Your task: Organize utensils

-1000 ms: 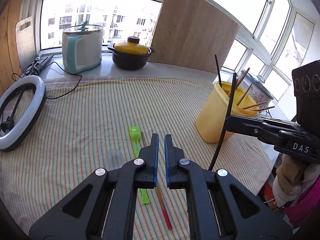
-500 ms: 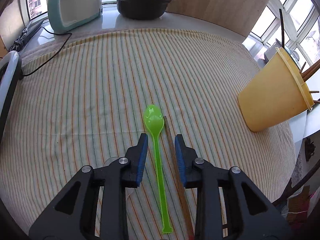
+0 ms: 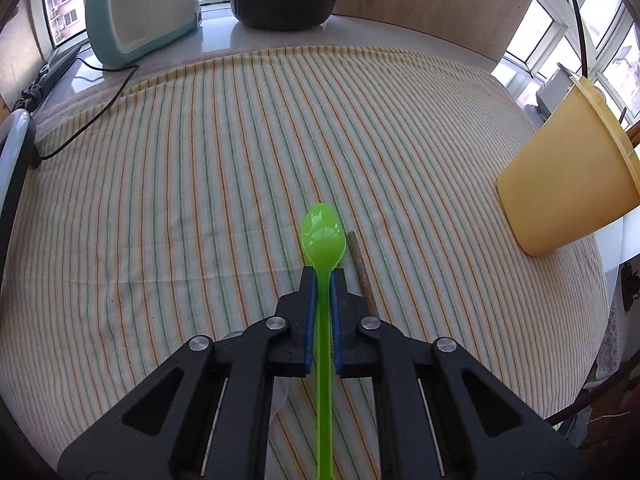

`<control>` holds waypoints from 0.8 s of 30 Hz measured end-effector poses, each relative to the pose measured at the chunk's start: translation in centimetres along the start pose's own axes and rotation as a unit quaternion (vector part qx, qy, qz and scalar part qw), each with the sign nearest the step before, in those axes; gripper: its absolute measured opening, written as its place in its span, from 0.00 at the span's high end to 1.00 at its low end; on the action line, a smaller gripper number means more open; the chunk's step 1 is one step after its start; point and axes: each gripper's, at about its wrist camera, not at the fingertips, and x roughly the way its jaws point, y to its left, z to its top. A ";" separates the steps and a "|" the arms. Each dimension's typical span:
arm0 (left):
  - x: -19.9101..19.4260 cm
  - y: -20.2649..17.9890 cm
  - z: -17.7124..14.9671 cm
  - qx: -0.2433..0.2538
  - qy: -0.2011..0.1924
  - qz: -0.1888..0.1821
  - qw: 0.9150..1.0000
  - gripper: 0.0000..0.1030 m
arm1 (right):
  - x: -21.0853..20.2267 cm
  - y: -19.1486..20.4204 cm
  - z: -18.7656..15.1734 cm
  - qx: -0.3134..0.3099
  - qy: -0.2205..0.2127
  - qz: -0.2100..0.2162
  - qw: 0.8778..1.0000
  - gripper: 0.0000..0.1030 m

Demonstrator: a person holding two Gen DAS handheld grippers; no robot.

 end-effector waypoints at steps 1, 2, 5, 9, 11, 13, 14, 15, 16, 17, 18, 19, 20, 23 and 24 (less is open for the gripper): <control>-0.5 0.2 -0.1 -0.005 -0.007 -0.004 1.000 0.95 | -0.2 0.0 0.0 0.001 -0.002 0.000 1.000 0.98; -1.0 0.4 -0.2 -0.009 -0.013 -0.008 1.000 0.96 | -0.4 -0.1 0.1 0.002 -0.004 0.001 1.000 0.98; -2.9 0.7 -0.5 -0.021 -0.037 -0.022 0.999 0.96 | -1.0 -0.1 0.2 0.002 -0.013 0.001 1.000 0.98; -6.2 1.0 -0.8 -0.034 -0.075 -0.041 0.996 0.97 | -2.0 0.0 0.2 -0.002 -0.025 -0.003 1.000 0.98; -8.0 0.7 -0.9 -0.032 -0.097 -0.047 0.994 1.00 | -2.5 0.1 0.3 -0.007 -0.034 -0.009 0.999 0.98; -9.5 0.2 -1.0 -0.030 -0.115 -0.053 0.991 1.00 | -2.9 0.2 0.3 -0.010 -0.040 -0.011 0.999 0.98; -10.0 -0.1 -1.0 -0.027 -0.124 -0.054 0.990 1.00 | -3.1 0.2 0.4 -0.011 -0.042 -0.012 0.999 0.98; -10.6 -0.4 -1.0 -0.024 -0.133 -0.053 0.989 1.00 | -3.2 0.2 0.4 -0.012 -0.043 -0.013 0.999 0.98; -11.0 -0.7 -0.7 -0.019 -0.140 -0.051 0.989 1.00 | -3.3 0.1 0.4 -0.012 -0.045 -0.014 0.999 0.98; -11.3 -0.9 -0.7 -0.015 -0.144 -0.048 0.988 1.00 | -3.4 0.1 0.4 -0.012 -0.046 -0.015 0.999 0.98; -11.4 -1.0 -0.7 -0.011 -0.145 -0.043 0.988 1.00 | -3.5 0.1 0.4 -0.012 -0.047 -0.016 0.999 0.98; -11.1 -1.1 -0.6 -0.008 -0.139 -0.039 0.990 1.00 | -3.6 0.0 0.5 -0.011 -0.047 -0.016 0.999 0.98; -10.5 -1.2 -0.4 -0.003 -0.125 -0.040 0.991 1.00 | -3.6 0.0 0.4 -0.011 -0.048 -0.016 0.999 0.98; -7.3 -1.1 -0.3 -0.001 -0.052 -0.036 0.998 0.96 | -3.8 0.0 0.1 -0.008 -0.047 -0.015 0.999 0.98; -6.3 -1.2 -0.4 0.006 -0.033 -0.034 0.999 0.96 | -3.9 0.0 0.1 -0.007 -0.047 -0.015 0.999 0.98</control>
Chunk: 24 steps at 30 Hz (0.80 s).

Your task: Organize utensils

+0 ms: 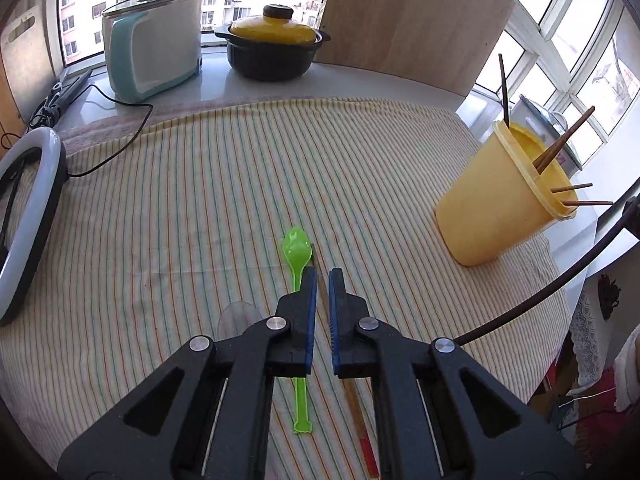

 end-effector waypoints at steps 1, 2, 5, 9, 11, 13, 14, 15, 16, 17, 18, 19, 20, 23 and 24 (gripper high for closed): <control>1.0 -0.2 -0.4 0.011 0.016 0.003 1.000 0.96 | 0.0 0.0 0.0 0.001 0.001 0.000 1.000 0.98; 2.1 -0.1 -0.6 0.017 0.032 0.014 0.999 0.96 | 0.0 -0.1 -0.1 0.002 0.001 0.000 1.000 0.98; 4.9 0.2 -0.9 0.025 0.070 0.043 0.996 0.95 | 0.0 -0.4 0.0 0.007 0.005 0.000 1.000 0.98; 6.2 0.0 -0.8 0.043 0.076 0.050 0.995 0.92 | -0.2 -0.4 0.0 0.008 0.003 -0.001 1.000 0.98; 6.4 -0.2 -0.8 0.059 0.072 0.054 0.994 0.92 | -0.3 -0.5 0.0 0.009 0.002 -0.002 1.000 0.98; 6.4 0.1 -0.9 0.054 0.070 0.049 0.995 0.95 | -0.4 -0.5 0.1 0.010 0.001 -0.001 1.000 0.98; 6.3 0.4 -0.9 0.047 0.068 0.046 0.996 0.96 | -0.5 -0.5 0.2 0.010 0.000 -0.002 1.000 0.98; 6.2 0.7 -0.9 0.038 0.066 0.041 0.996 0.96 | -0.5 -0.5 0.2 0.010 -0.001 -0.002 1.000 0.98; 6.1 0.9 -1.0 0.032 0.063 0.037 0.997 0.96 | -0.5 -0.5 0.2 0.010 -0.001 -0.002 1.000 0.98; 5.9 1.1 -1.0 0.027 0.059 0.035 0.997 0.96 | -0.6 -0.5 0.2 0.010 -0.002 -0.003 1.000 0.98; 5.7 1.2 -1.1 0.021 0.054 0.033 0.998 0.96 | -0.7 -0.6 0.2 0.010 -0.003 -0.003 1.000 0.98; 5.3 1.3 -1.1 0.015 0.048 0.027 0.998 0.96 | -0.8 -0.6 0.2 0.010 -0.004 -0.003 1.000 0.98; 4.9 1.4 -1.0 0.007 0.042 0.022 0.999 0.96 | -0.9 -0.7 0.2 0.010 -0.005 -0.004 1.000 0.98; 2.8 1.7 -0.9 -0.019 0.009 -0.005 1.000 0.96 | -1.2 -1.0 0.4 0.012 -0.008 -0.004 1.000 0.98; 1.8 1.6 -0.9 -0.025 -0.005 -0.014 1.000 0.96 | -1.4 -1.2 0.4 0.013 -0.010 -0.004 1.000 0.98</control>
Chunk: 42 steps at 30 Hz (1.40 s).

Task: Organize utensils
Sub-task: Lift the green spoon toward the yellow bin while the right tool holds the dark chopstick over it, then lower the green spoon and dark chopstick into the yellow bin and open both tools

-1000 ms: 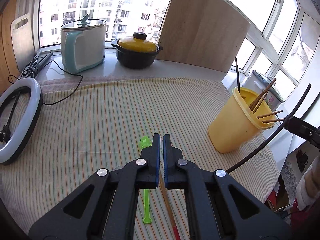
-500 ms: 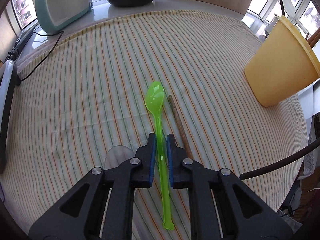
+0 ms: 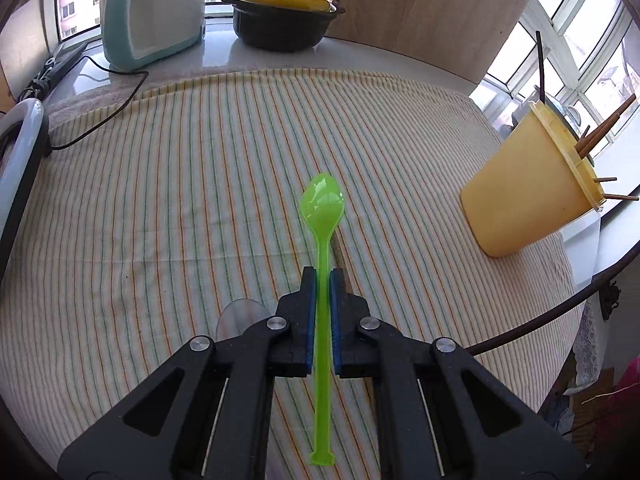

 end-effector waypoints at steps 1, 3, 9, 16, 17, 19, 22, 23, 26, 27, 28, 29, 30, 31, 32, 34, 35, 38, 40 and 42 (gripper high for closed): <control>-1.0 -0.2 0.1 -0.003 -0.014 -0.010 1.000 0.96 | -0.2 -0.1 0.0 0.001 -0.002 0.001 1.000 0.98; -3.1 -1.0 0.4 -0.004 -0.043 -0.029 0.999 0.96 | -0.8 -0.3 0.2 0.002 -0.008 0.001 1.000 0.98; -8.4 -5.0 1.7 0.022 -0.126 -0.059 0.990 0.96 | -2.9 -1.0 0.6 0.004 -0.027 -0.004 1.000 0.98; -11.3 -9.8 3.5 0.056 -0.180 -0.097 0.977 0.96 | -6.4 -2.1 1.6 0.006 -0.057 -0.014 0.998 0.98; -11.4 -10.5 3.8 0.061 -0.183 -0.102 0.976 0.96 | -7.0 -2.3 1.8 0.007 -0.062 -0.015 0.998 0.98; -11.7 -11.9 4.4 0.068 -0.189 -0.113 0.973 0.96 | -8.0 -2.8 2.1 0.010 -0.072 -0.018 0.997 0.98; -11.9 -13.8 5.1 0.077 -0.195 -0.126 0.970 0.96 | -9.4 -3.6 2.6 0.015 -0.083 -0.020 0.996 0.98; -12.0 -14.4 5.3 0.080 -0.197 -0.130 0.968 0.96 | -9.8 -3.8 2.7 0.016 -0.086 -0.021 0.996 0.98; -12.0 -16.3 5.9 0.092 -0.203 -0.136 0.965 0.96 | -11.0 -4.5 3.2 0.018 -0.097 -0.028 0.995 0.98; -11.9 -16.9 6.1 0.094 -0.204 -0.138 0.965 0.96 | -11.4 -4.7 3.4 0.018 -0.101 -0.031 0.994 0.98; -11.8 -17.4 6.3 0.097 -0.207 -0.138 0.964 0.96 | -11.7 -4.8 3.6 0.019 -0.105 -0.033 0.994 0.98; -11.6 -18.0 6.6 0.101 -0.211 -0.135 0.963 0.96 | -12.0 -5.0 3.8 0.020 -0.110 -0.035 0.993 0.98; -11.4 -18.6 6.8 0.105 -0.214 -0.132 0.962 0.96 | -12.3 -5.2 4.0 0.021 -0.114 -0.036 0.993 0.98; -11.2 -19.2 7.0 0.107 -0.217 -0.130 0.962 0.96 | -12.5 -5.4 4.3 0.022 -0.118 -0.038 0.992 0.98; -11.0 -19.7 7.2 0.110 -0.219 -0.129 0.961 0.96 | -12.6 -5.5 4.5 0.022 -0.122 -0.040 0.991 0.98; -10.5 -20.9 7.6 0.117 -0.228 -0.116 0.960 0.96 | -12.8 -5.8 5.1 0.022 -0.129 -0.045 0.990 0.98; -10.2 -21.4 7.9 0.119 -0.233 -0.106 0.959 0.96 | -12.8 -5.9 5.4 0.022 -0.132 -0.048 0.990 0.98; -8.9 -22.4 8.8 0.114 -0.231 -0.104 0.961 0.96 | -12.6 -6.6 6.4 0.024 -0.139 -0.059 0.988 0.98; -8.0 -22.8 9.2 0.112 -0.234 -0.094 0.961 0.96 | -12.3 -7.2 7.0 0.025 -0.141 -0.069 0.987 0.98; -7.1 -23.1 9.5 0.108 -0.233 -0.091 0.962 0.96 | -12.0 -8.0 7.5 0.033 -0.141 -0.070 0.987 0.98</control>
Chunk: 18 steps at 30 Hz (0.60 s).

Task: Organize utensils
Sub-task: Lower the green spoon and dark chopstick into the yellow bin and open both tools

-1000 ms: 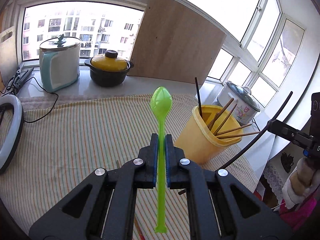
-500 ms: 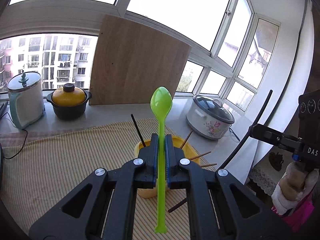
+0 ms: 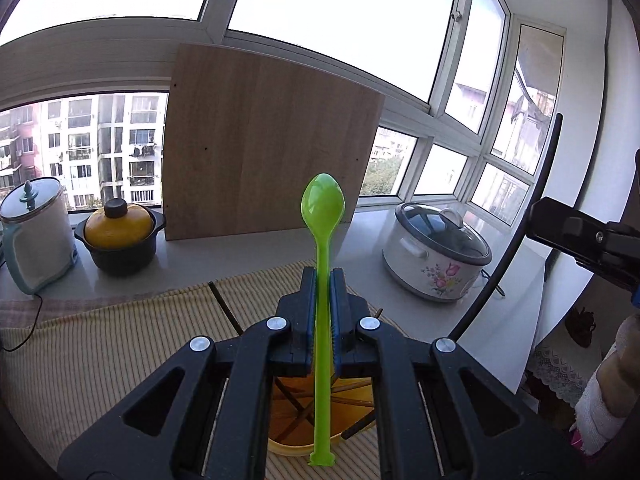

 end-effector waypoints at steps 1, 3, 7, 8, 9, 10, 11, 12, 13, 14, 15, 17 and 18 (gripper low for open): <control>0.4 -0.1 -0.1 -0.001 0.000 0.004 1.000 0.96 | 0.2 -0.4 0.1 0.005 0.001 0.001 1.000 0.98; 1.1 -0.3 -0.2 0.003 -0.001 0.015 1.000 0.96 | 0.7 -1.0 0.1 0.010 0.002 -0.001 1.000 0.98; 2.5 -0.5 -0.5 0.006 0.003 0.028 1.000 0.96 | 1.3 -2.2 0.0 0.024 0.007 0.002 1.000 0.98; 2.7 -0.6 -0.6 0.008 0.002 0.030 1.000 0.96 | 1.5 -2.4 -0.1 0.024 0.008 0.002 1.000 0.98; 2.9 -0.7 -0.7 0.009 0.001 0.034 0.999 0.96 | 1.6 -2.6 -0.1 0.025 0.010 0.001 1.000 0.98; 3.0 -0.8 -0.8 0.011 0.000 0.037 0.999 0.96 | 1.7 -2.8 -0.2 0.027 0.011 0.000 1.000 0.98; 3.2 -0.9 -0.9 0.013 0.000 0.039 0.999 0.96 | 1.9 -3.0 -0.3 0.029 0.014 0.000 0.999 0.98; 3.4 -0.9 -1.0 0.016 -0.001 0.042 0.999 0.96 | 2.0 -3.1 -0.5 0.029 0.016 -0.001 0.999 0.98; 3.6 -1.0 -1.1 0.018 -0.002 0.045 0.999 0.96 | 2.1 -3.2 -0.7 0.029 0.018 -0.002 0.999 0.98; 3.8 -1.0 -1.2 0.018 -0.001 0.048 0.999 0.96 | 2.2 -3.2 -0.9 0.028 0.020 -0.003 0.999 0.98; 3.9 -0.9 -1.4 0.016 0.000 0.048 0.999 0.96 | 2.2 -3.3 -1.1 0.028 0.023 -0.003 0.999 0.98; 4.1 -0.7 -1.6 0.013 0.005 0.046 0.999 0.96 | 2.4 -3.4 -1.5 0.027 0.028 -0.005 0.999 0.98; 4.2 -0.7 -1.7 0.015 0.005 0.047 0.999 0.96 | 2.6 -3.5 -1.8 0.028 0.031 -0.004 0.999 0.98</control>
